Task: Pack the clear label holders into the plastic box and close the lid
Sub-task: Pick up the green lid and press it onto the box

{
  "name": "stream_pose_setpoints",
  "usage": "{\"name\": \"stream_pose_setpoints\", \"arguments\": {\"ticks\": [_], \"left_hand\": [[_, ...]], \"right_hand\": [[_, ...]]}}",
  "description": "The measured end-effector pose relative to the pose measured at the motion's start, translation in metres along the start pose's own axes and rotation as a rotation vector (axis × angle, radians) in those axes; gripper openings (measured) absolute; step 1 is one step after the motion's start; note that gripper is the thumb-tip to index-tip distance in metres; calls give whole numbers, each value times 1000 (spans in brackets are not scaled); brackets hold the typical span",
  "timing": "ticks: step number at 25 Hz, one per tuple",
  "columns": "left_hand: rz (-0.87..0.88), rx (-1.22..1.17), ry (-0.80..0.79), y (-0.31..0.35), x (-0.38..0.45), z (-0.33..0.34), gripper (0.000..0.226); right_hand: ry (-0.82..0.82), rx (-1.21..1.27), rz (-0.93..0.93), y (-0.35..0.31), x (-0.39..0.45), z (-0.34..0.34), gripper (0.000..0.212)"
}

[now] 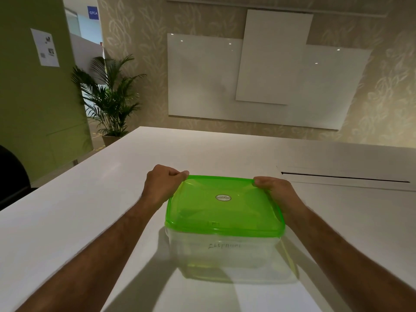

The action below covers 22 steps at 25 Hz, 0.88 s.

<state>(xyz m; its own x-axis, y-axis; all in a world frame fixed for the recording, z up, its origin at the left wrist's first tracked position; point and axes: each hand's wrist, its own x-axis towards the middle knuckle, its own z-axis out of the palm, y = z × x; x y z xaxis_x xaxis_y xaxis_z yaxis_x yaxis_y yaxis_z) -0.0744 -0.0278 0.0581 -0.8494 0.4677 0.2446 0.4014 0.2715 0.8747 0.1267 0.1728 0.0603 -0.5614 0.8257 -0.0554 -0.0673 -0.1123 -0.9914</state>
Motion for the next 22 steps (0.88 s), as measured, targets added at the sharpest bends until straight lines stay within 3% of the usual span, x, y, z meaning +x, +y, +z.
{"name": "stream_pose_setpoints", "arguments": {"ticks": [22], "left_hand": [[-61, 85, -65, -29, 11, 13, 30]], "right_hand": [[-38, -32, 62, 25, 9, -1, 22]]}}
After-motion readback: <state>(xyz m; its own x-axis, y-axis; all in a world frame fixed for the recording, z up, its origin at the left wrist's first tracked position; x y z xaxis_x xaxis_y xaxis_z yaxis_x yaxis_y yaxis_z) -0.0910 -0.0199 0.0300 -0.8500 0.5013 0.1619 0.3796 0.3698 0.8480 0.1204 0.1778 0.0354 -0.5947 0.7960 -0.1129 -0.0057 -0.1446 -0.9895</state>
